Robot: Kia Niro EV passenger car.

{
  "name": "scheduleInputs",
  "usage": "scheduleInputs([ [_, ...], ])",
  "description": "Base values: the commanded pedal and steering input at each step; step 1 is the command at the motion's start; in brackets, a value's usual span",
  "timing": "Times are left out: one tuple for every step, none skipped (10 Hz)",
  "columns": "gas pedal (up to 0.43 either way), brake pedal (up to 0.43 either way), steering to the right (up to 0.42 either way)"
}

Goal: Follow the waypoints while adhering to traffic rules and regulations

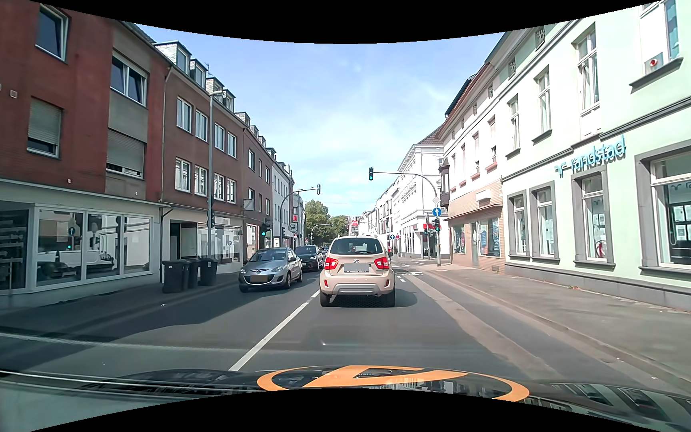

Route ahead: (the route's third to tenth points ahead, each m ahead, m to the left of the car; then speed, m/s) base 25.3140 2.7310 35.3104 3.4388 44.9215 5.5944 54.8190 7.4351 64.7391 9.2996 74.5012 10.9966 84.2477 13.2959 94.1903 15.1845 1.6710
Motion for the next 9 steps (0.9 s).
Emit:
scheduleInputs([
  [0.118,0.0,-0.004],
  [0.118,0.0,-0.004],
  [0.118,0.0,-0.004],
  [0.118,0.0,-0.004],
  [0.118,0.0,-0.004],
  [0.118,0.0,-0.004],
  [0.13,0.0,-0.004],
  [0.13,0.0,-0.004],
  [0.13,0.0,-0.004],
])
